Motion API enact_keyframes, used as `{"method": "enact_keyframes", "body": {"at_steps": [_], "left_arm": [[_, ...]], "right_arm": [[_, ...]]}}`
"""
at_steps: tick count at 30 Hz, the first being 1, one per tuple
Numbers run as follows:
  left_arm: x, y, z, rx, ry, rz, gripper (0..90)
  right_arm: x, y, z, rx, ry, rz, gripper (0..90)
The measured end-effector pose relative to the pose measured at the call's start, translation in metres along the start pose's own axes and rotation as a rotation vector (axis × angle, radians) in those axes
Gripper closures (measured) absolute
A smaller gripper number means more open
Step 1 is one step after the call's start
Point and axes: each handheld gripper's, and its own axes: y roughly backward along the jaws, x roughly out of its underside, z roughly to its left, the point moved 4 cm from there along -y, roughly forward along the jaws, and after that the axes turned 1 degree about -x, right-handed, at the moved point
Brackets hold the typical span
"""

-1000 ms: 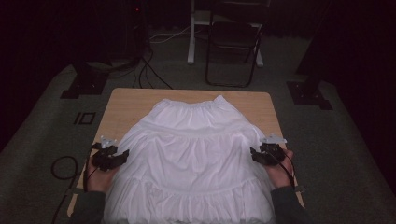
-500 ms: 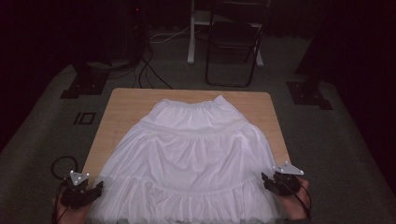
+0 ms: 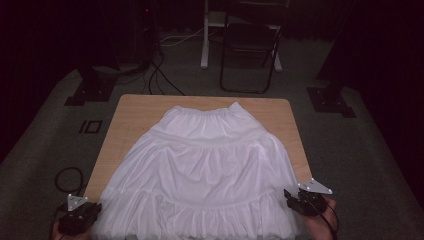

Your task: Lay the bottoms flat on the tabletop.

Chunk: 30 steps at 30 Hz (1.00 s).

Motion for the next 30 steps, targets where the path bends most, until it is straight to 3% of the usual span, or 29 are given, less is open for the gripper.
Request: {"method": "enact_keyframes", "body": {"at_steps": [2, 4, 8, 11, 13, 14, 16, 18, 19, 20, 24, 26, 27, 30], "left_arm": [[-0.004, -0.003, 0.002, 0.003, -0.017, 0.001, 90.0], [-0.011, -0.006, 0.011, -0.026, -0.011, -0.01, 90.0], [-0.029, -0.006, 0.05, -0.14, 0.084, -0.077, 90.0], [-0.038, -0.009, 0.079, -0.237, 0.172, -0.095, 90.0], [-0.039, -0.016, 0.088, -0.277, 0.209, -0.09, 90.0], [-0.04, -0.019, 0.09, -0.274, 0.23, -0.086, 90.0], [-0.042, -0.024, 0.084, -0.264, 0.236, -0.084, 85.6], [-0.046, -0.024, 0.072, -0.236, 0.211, -0.113, 65.9], [-0.046, -0.024, 0.072, -0.236, 0.211, -0.113, 62.8], [-0.05, -0.024, 0.055, -0.212, 0.181, -0.132, 58.7], [-0.057, -0.023, 0.031, -0.161, 0.133, -0.161, 54.8], [-0.057, -0.023, 0.031, -0.161, 0.133, -0.161, 54.4], [-0.06, -0.024, 0.012, -0.109, 0.102, -0.169, 53.9], [-0.06, -0.03, 0.0, -0.072, 0.086, -0.161, 53.8]], "right_arm": [[0.003, 0.0, -0.001, -0.002, -0.012, 0.002, 40.6], [0.004, 0.001, -0.004, 0.0, -0.019, 0.003, 41.0], [0.006, 0.004, -0.008, 0.008, -0.026, 0.0, 41.9], [0.007, 0.005, -0.012, 0.017, -0.028, -0.002, 42.0], [0.008, 0.005, -0.014, 0.021, -0.038, -0.001, 42.0], [0.009, 0.006, -0.015, 0.024, -0.041, 0.003, 42.0], [0.012, 0.008, -0.017, 0.03, -0.043, 0.011, 42.1], [0.016, 0.011, -0.018, 0.031, -0.045, 0.017, 43.5], [0.016, 0.011, -0.018, 0.031, -0.045, 0.017, 43.5], [0.024, 0.018, -0.018, 0.022, -0.058, 0.036, 47.6], [0.04, 0.027, -0.012, 0.017, -0.06, 0.074, 50.4], [0.044, 0.029, -0.011, 0.021, -0.059, 0.087, 50.4], [0.055, 0.034, -0.008, 0.028, -0.073, 0.125, 51.3], [0.065, 0.038, -0.007, 0.027, -0.095, 0.158, 51.6]]}}
